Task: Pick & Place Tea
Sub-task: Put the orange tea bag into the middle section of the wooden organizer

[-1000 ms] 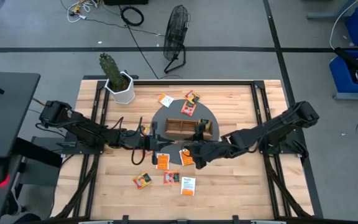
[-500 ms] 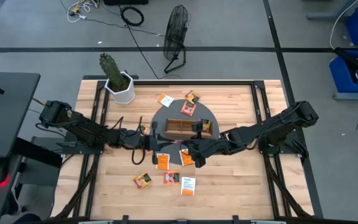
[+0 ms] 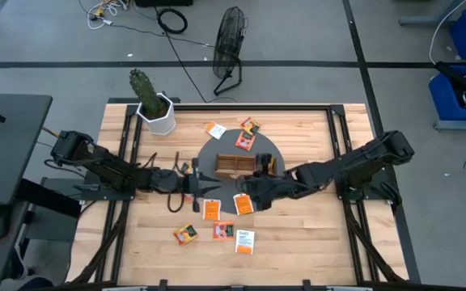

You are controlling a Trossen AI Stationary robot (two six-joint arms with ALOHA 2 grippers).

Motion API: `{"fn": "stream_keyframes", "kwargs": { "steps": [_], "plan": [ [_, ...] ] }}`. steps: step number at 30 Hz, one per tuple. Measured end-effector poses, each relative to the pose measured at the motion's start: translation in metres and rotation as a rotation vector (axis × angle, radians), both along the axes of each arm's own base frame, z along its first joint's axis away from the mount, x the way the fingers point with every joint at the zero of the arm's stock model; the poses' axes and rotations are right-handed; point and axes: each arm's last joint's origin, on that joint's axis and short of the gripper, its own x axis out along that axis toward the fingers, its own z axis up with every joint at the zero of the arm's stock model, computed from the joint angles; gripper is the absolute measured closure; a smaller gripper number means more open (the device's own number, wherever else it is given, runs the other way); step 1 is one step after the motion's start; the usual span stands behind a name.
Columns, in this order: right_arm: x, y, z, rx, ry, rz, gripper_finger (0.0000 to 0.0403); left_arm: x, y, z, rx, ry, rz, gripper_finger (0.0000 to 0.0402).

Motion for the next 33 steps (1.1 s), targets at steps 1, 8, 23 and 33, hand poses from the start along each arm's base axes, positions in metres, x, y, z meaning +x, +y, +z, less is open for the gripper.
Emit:
{"fn": "stream_keyframes", "kwargs": {
  "steps": [1, 8, 23, 33],
  "plan": [
    [0.001, -0.006, -0.001, 0.01, 0.01, -0.014, 0.0402, -0.005, 0.001, -0.003, -0.007, -0.021, 0.0, 0.0314],
    [0.007, -0.055, -0.004, 0.165, 0.055, -0.082, 0.0403, -0.032, 0.007, -0.019, -0.064, -0.065, 0.001, 0.0314],
    [-0.004, -0.14, -0.007, 0.49, 0.15, -0.158, 0.0403, -0.06, 0.013, -0.022, -0.081, -0.181, 0.009, 0.0314],
    [0.0, -0.151, -0.014, 0.545, 0.149, -0.142, 0.0403, -0.061, 0.017, -0.023, -0.078, -0.179, 0.028, 0.0314]
  ]
}}
